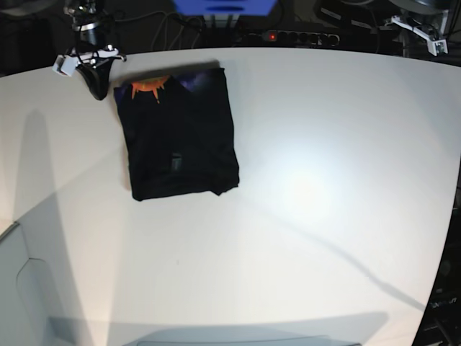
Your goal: Fold the T-shirt properly
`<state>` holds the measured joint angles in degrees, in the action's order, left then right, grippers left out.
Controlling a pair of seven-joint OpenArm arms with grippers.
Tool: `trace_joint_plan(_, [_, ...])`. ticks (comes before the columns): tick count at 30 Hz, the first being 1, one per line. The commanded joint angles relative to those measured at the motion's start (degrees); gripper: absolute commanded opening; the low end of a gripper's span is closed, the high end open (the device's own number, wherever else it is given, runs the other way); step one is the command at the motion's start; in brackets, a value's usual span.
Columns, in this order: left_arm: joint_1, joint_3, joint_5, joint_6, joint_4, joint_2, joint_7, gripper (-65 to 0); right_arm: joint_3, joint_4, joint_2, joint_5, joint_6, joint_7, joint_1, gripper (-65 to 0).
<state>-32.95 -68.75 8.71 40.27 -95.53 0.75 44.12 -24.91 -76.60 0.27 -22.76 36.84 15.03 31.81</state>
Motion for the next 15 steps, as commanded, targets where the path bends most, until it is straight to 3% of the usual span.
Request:
trace_joint_plan(1, [-0.85, -0.39, 0.3, -0.27, -0.78, 0.52, -0.47, -65.0, -0.28, -0.55, 0.21, 1.27, -0.49, 0.75, 0.32, -65.0])
trace_joint_plan(4, [-0.85, -0.39, 0.21, -0.27, -0.78, 0.43, -0.21, -65.0, -0.37, -0.46, -1.37, 4.87, -0.49, 0.75, -0.65, -65.0])
trace_joint_plan(15, [-0.76, -0.39, 0.21, -0.27, -0.78, 0.61, -0.21, -65.0, 2.0, -0.46, -3.39, 5.23, -0.4, 1.19, 0.49, -65.0])
